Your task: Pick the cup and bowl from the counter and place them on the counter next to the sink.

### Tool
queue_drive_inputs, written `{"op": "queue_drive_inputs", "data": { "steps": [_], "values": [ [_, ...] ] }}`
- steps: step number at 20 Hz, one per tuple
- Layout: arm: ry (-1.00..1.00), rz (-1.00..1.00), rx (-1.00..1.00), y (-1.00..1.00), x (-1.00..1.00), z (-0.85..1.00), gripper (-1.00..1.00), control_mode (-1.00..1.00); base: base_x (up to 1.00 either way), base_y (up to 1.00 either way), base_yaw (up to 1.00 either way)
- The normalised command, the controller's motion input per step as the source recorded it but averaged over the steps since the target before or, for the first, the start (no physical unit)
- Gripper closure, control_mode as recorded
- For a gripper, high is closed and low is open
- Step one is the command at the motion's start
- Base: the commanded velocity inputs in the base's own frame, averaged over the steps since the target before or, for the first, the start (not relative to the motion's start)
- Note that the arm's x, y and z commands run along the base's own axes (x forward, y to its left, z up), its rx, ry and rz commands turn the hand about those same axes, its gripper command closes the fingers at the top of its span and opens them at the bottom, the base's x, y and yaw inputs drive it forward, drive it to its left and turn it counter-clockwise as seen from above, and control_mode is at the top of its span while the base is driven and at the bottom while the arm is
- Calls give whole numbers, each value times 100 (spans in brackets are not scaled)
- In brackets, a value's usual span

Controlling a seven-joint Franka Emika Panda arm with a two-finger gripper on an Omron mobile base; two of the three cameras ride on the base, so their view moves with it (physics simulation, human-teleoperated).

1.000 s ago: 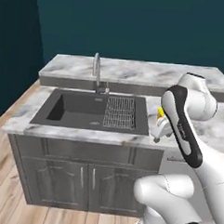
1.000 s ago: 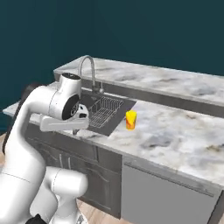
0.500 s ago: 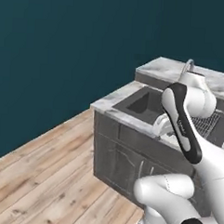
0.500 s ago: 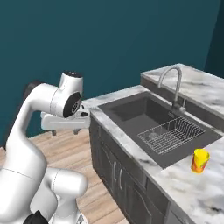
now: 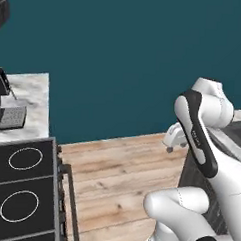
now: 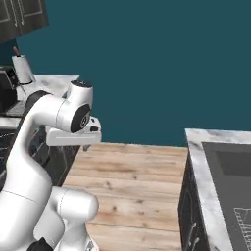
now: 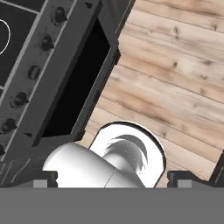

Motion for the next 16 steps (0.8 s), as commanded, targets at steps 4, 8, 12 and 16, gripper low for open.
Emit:
{"op": "queue_drive_inputs", "data": {
  "steps": [4, 8, 12, 16],
  "values": [
    [0, 0, 0, 0, 0, 0, -100, 100, -15, 0, 99],
    [0, 0, 0, 0, 0, 0, -100, 100, -16, 0, 99],
    [0, 0, 0, 0, 0, 0, -100, 100, -31, -4, 97],
    [0, 0, 0, 0, 0, 0, -100, 100, -33, -4, 96]
  ]
}}
